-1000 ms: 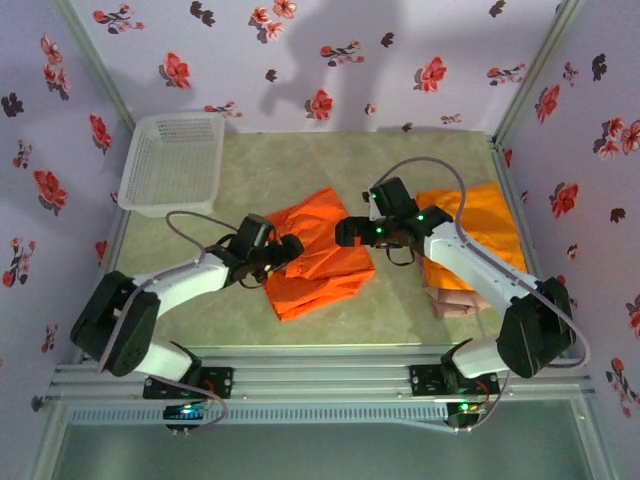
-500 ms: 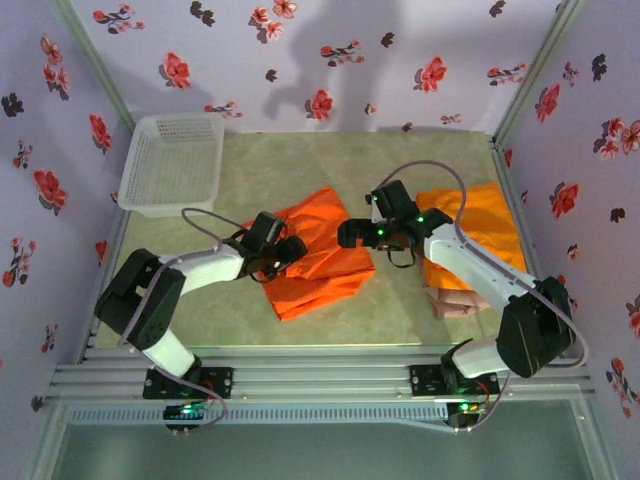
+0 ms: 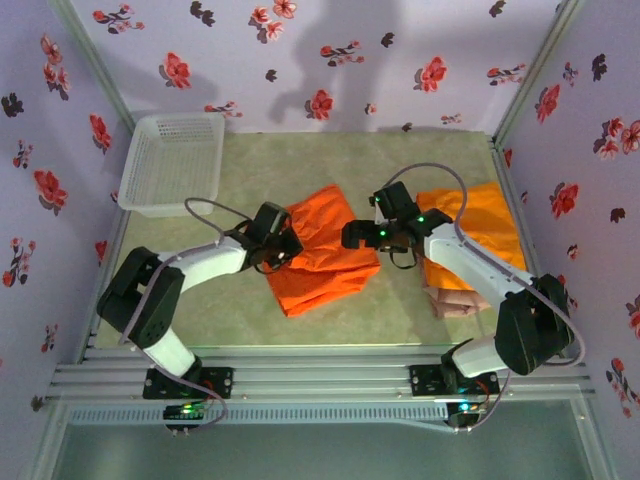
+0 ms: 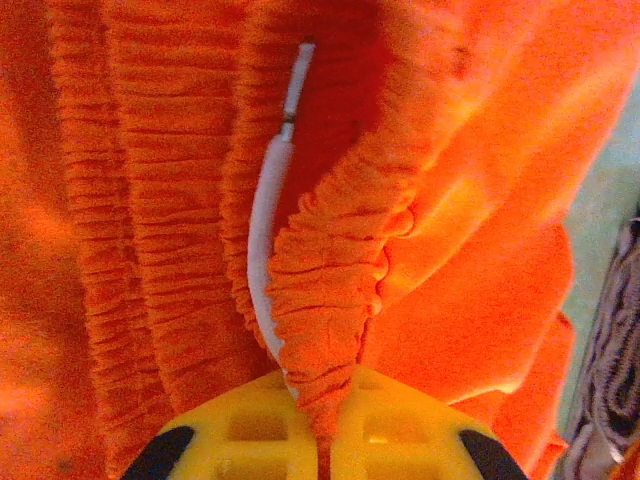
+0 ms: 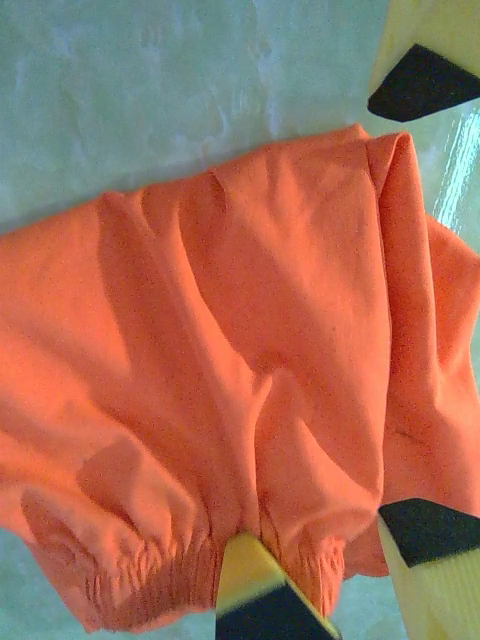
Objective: Fold and stack the shorts
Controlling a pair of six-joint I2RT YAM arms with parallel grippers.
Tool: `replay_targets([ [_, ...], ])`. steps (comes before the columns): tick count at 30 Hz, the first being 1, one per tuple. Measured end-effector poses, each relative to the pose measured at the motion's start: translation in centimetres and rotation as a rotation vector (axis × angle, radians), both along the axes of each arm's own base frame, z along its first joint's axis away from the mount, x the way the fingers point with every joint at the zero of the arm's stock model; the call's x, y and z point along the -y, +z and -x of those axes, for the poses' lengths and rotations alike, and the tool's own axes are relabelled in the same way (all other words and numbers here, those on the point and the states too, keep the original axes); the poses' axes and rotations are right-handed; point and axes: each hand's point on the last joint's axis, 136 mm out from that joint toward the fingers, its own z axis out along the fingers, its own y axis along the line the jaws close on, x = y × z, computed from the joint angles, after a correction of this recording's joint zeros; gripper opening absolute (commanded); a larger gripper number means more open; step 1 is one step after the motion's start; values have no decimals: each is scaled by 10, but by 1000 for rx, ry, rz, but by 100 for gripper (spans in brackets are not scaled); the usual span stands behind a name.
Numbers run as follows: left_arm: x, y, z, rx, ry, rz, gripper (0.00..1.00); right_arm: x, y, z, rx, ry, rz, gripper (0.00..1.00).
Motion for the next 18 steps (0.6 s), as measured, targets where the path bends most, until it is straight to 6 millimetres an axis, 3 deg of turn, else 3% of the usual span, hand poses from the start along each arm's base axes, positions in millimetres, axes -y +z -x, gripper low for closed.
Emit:
replay_targets([
  [5,16,50,-13,86,-35,25,0,18,-6,-5,-4,-52,21,99],
  [10,28,99,-21,169,-66,45,0,38,4,-10,28,-110,19,99],
  [18,7,134,-4,236,-66,20,0,50,15,-15,58,-147,11,99],
])
